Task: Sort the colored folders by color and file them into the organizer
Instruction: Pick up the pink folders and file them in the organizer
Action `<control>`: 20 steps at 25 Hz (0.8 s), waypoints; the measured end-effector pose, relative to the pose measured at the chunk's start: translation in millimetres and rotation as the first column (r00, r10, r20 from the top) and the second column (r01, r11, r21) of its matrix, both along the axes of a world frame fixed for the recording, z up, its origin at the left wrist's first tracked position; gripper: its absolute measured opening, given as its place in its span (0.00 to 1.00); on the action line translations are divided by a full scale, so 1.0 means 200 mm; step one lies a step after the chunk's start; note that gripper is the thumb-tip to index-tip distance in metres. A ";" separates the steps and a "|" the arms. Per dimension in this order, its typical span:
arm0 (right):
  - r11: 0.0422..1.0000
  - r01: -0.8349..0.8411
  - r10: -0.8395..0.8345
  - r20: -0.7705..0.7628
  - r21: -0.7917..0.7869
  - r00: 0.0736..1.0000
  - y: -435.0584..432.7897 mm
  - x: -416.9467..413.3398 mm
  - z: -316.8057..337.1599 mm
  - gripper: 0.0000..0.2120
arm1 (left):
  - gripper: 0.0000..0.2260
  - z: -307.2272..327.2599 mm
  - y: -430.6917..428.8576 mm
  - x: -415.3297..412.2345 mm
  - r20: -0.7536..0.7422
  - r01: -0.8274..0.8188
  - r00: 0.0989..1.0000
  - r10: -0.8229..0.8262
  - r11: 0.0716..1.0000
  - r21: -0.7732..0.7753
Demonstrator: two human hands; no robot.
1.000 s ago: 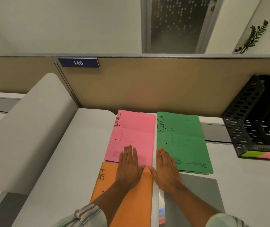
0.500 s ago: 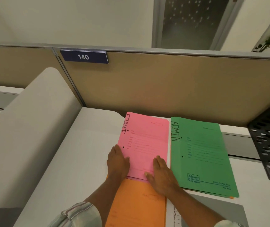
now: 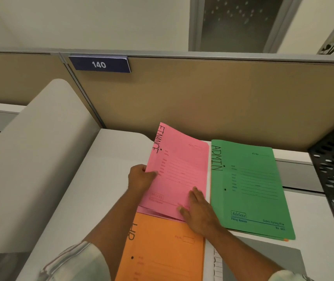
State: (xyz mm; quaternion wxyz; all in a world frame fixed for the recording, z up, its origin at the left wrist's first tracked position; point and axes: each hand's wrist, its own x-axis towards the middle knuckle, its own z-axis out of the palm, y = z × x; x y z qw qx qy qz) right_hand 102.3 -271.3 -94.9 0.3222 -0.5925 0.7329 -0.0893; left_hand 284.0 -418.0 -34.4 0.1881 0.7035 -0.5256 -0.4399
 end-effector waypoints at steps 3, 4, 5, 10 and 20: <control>0.997 0.066 -0.060 0.185 -0.029 0.981 -0.01 0.00 0.11 0.36 | 0.04 0.14 0.05 -0.01 -0.113 0.038 0.993 -0.035 0.999 0.020; 0.994 0.091 -0.074 0.248 -0.059 0.966 0.00 0.00 0.15 0.34 | 0.04 0.19 0.08 -0.02 -0.139 0.043 0.989 -0.043 0.999 -0.001; 0.988 0.124 -0.089 0.304 -0.097 0.948 0.00 0.00 0.21 0.31 | 0.04 0.24 0.12 -0.02 -0.150 0.044 0.987 -0.049 0.998 -0.032; 0.918 0.296 -0.144 0.473 -0.265 0.869 0.02 -0.02 0.52 0.23 | 0.03 0.50 0.38 -0.11 -0.170 0.038 0.982 -0.083 0.967 -0.253; 0.753 0.564 -0.146 0.749 -0.339 0.646 0.42 -0.31 1.10 0.19 | 0.03 0.74 1.05 -0.64 0.008 0.205 0.963 -0.268 0.717 -0.666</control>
